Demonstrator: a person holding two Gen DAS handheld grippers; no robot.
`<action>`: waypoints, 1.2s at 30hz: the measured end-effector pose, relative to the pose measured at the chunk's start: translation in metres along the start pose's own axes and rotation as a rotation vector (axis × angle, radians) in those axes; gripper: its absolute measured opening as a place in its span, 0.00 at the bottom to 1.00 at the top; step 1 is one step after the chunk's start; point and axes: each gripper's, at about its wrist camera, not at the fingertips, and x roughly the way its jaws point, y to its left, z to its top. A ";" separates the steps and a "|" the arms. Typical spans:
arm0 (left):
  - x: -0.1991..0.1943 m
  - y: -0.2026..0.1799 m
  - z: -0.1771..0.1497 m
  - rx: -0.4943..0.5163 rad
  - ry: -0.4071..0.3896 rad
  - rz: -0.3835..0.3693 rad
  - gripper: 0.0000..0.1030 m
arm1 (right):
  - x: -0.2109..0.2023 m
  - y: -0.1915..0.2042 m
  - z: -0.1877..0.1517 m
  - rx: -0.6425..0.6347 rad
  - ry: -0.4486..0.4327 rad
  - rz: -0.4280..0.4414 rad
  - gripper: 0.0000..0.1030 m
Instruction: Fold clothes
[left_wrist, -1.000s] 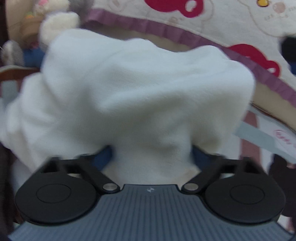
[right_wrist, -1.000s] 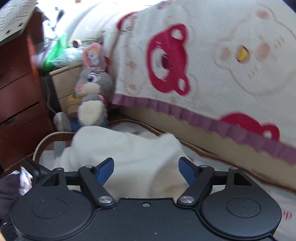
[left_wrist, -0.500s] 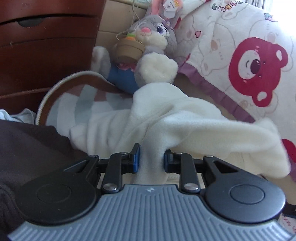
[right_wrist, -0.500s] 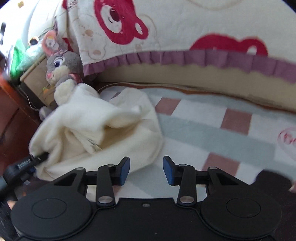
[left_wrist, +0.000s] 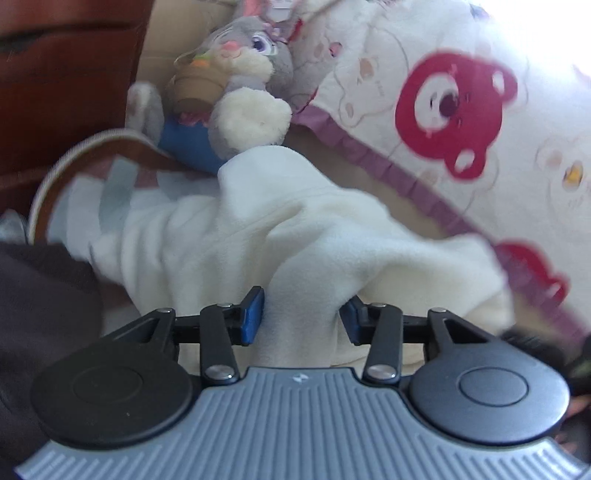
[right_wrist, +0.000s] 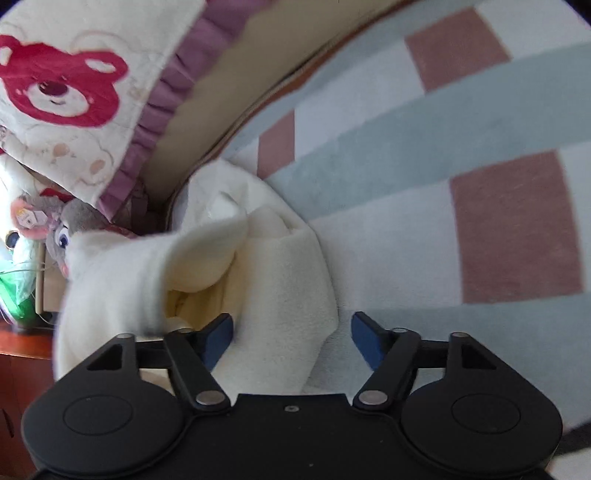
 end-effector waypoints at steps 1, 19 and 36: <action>-0.002 0.001 -0.002 0.001 -0.009 -0.012 0.54 | 0.007 0.002 0.000 -0.014 0.008 -0.005 0.76; 0.090 -0.032 -0.007 0.154 0.183 0.068 0.43 | -0.063 0.093 -0.002 -0.471 -0.162 0.322 0.08; 0.003 -0.056 0.032 0.199 -0.164 0.035 0.19 | -0.114 0.084 -0.010 -0.709 -0.190 -0.041 0.24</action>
